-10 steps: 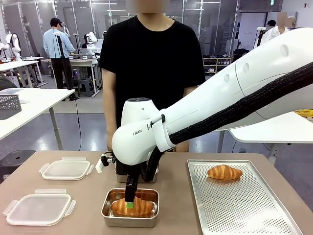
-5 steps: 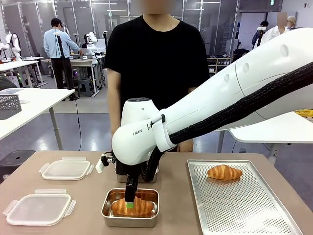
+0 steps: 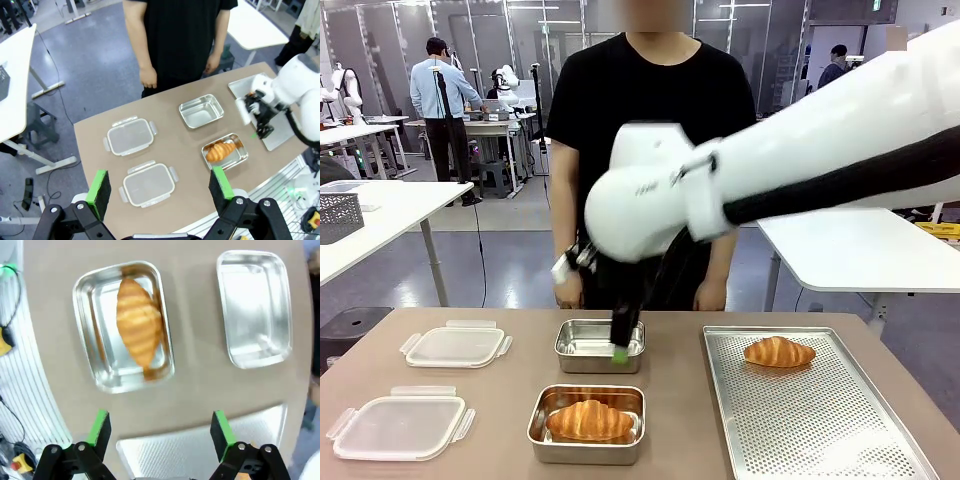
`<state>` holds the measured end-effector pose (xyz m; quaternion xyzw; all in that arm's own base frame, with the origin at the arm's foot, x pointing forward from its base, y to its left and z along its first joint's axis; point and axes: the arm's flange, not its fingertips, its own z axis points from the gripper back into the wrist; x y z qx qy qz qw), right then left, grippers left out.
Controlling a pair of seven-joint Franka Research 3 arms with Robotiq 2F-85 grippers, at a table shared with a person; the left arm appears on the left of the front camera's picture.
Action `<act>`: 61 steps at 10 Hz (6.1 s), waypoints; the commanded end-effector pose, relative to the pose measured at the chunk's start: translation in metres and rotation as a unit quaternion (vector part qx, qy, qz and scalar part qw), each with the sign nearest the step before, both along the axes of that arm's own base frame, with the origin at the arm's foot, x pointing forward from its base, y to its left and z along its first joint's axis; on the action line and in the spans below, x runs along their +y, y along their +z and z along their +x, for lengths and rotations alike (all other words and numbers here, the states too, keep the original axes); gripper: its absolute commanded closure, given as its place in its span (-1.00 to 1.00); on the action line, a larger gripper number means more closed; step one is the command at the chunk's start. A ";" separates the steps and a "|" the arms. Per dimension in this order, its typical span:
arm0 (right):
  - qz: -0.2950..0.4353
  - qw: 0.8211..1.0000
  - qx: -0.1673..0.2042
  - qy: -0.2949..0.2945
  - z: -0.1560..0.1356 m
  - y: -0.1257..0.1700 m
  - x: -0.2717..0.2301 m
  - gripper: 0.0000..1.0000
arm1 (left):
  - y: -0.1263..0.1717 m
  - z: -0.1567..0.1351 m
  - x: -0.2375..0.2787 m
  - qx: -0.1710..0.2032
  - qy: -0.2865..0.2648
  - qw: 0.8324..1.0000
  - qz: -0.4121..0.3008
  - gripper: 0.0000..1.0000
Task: Place the bread into the airtight container.
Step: Pick up a Butter Roll and place it into an empty Airtight Container.
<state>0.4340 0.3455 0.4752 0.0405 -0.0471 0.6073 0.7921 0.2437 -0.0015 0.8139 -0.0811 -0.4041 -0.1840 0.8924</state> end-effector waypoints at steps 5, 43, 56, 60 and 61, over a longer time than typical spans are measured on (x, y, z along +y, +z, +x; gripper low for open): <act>0.098 0.963 -0.042 -0.248 -0.066 0.142 -0.182 -1.00 | 0.002 0.000 0.001 -0.002 -0.001 1.000 0.005 -1.00; 0.146 0.875 -0.194 -0.418 -0.216 0.303 -0.329 -1.00 | 0.002 0.000 0.001 -0.002 -0.001 1.000 0.005 -1.00; 0.052 0.964 -0.149 -0.215 -0.137 0.278 -0.316 -1.00 | 0.002 0.000 0.001 -0.002 -0.001 1.000 0.005 -1.00; 0.006 0.991 -0.108 -0.083 -0.053 0.229 -0.309 -1.00 | 0.002 0.000 0.001 -0.002 -0.001 1.000 0.005 -1.00; -0.013 0.993 -0.113 -0.037 -0.038 0.218 -0.306 -1.00 | 0.002 0.000 0.001 -0.002 -0.001 1.000 0.005 -1.00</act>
